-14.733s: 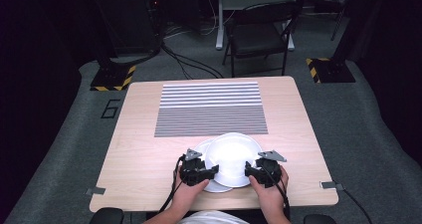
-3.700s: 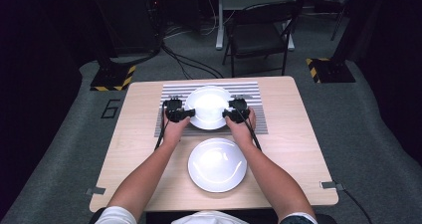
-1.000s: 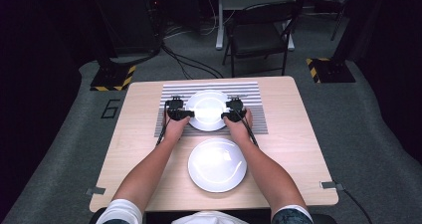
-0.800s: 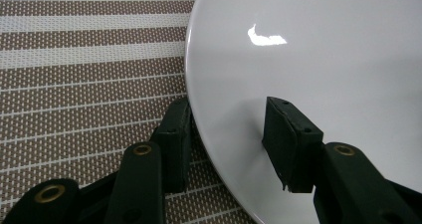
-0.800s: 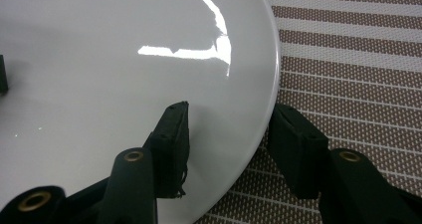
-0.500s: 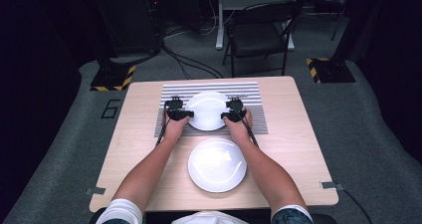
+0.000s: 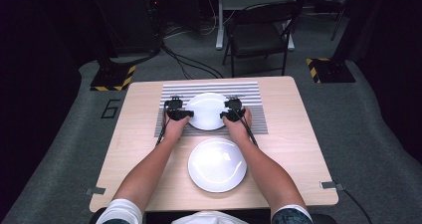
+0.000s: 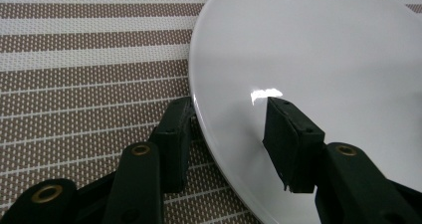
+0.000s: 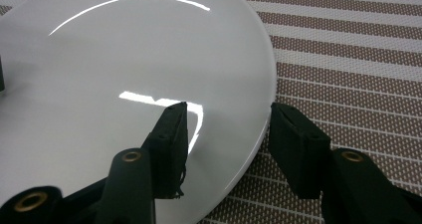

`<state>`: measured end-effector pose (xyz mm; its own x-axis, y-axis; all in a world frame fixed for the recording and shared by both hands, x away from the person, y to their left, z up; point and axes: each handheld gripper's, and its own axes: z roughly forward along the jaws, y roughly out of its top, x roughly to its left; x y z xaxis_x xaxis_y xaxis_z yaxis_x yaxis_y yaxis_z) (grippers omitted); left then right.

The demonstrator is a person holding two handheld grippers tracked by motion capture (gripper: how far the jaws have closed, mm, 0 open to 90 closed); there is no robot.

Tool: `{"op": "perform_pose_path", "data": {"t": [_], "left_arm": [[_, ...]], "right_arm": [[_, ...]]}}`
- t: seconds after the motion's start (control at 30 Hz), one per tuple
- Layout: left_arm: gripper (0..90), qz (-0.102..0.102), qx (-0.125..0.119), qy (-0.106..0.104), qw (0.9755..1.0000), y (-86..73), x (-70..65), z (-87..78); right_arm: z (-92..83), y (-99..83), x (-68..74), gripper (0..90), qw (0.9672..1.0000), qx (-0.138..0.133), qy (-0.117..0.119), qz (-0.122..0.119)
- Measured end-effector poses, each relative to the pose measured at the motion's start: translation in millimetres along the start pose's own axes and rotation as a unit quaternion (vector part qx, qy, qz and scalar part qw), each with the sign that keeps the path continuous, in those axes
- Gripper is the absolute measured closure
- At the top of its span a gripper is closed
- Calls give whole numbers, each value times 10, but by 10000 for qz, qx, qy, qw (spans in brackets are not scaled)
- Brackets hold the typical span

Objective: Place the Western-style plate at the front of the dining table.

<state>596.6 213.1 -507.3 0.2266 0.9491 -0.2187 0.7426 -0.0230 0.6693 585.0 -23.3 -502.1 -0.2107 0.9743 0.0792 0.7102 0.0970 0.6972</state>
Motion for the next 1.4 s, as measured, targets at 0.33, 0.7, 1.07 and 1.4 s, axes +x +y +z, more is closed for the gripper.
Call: {"op": "perform_pose_path", "data": {"t": [0.33, 0.7, 1.07, 1.4], "left_arm": [[474, 10, -48, -16, 10000, -5, 33, -76], [433, 62, -70, -137, 9999, -35, 76, -211], [413, 188, -137, -187, 9996, -48, 98, -389], [421, 257, -350, -342, 9985, -105, 103, -666]], "right_arm": [[-30, -47, -54, 468, 9999, 109, 56, 89], [-191, -95, -123, 352, 9993, 220, 298, 40], [-417, -94, -75, 339, 9985, 26, 513, -184], [-674, -148, -83, 340, 9976, -149, 631, -255]]}}
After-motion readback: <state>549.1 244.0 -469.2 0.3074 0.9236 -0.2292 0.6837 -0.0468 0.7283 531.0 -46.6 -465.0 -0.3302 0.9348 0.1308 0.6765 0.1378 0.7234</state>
